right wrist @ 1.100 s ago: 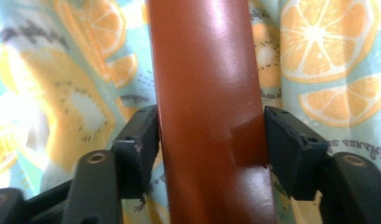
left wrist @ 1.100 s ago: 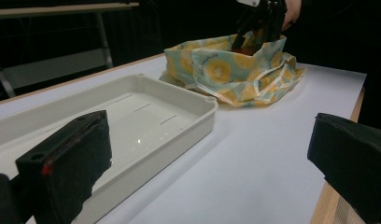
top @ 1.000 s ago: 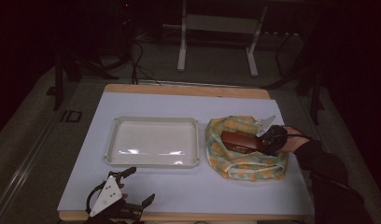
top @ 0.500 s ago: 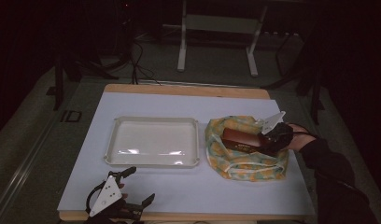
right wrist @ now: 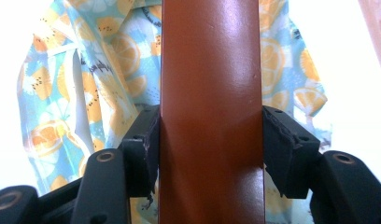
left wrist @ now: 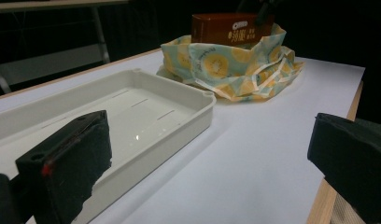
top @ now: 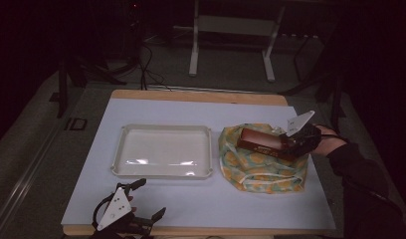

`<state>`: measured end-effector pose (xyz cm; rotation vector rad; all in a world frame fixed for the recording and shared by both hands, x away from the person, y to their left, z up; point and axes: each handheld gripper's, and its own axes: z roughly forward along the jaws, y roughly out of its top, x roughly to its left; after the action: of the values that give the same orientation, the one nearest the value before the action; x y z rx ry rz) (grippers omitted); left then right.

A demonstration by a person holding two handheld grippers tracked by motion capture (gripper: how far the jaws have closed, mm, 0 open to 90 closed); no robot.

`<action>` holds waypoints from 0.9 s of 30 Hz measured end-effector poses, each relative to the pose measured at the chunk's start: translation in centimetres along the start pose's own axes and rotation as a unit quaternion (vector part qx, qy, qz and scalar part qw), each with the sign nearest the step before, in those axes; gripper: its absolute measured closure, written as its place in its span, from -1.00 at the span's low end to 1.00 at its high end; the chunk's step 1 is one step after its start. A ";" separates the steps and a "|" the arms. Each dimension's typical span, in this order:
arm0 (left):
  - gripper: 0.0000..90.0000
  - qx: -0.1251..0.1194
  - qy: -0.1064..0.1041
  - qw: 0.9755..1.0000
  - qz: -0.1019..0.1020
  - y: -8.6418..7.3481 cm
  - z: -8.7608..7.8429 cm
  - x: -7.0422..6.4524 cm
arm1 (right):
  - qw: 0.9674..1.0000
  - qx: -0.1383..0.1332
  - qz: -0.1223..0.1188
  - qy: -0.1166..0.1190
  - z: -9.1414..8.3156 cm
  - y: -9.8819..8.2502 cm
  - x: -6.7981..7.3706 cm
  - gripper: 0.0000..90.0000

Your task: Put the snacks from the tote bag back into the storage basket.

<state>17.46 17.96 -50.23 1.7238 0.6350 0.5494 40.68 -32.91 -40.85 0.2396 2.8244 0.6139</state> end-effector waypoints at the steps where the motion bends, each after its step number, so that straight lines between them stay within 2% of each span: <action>1: -1.00 0.000 0.000 1.000 0.000 0.0 0.0 0.0 | 1.000 0.000 0.000 -0.001 -0.2 0.1 0.0 -0.05; 11: -1.00 0.000 -0.001 1.000 -0.001 0.0 0.0 0.1 | 1.000 -0.002 -0.005 -0.002 -1.5 1.4 -0.1 -0.04; 27: -1.00 0.001 -0.006 1.000 -0.006 -0.1 0.0 0.2 | 1.000 -0.006 -0.018 0.008 -2.5 5.9 0.1 -0.04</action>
<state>17.61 18.05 -50.29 1.7232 0.6385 0.5302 40.50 -28.55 -36.16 0.1830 2.8323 0.6272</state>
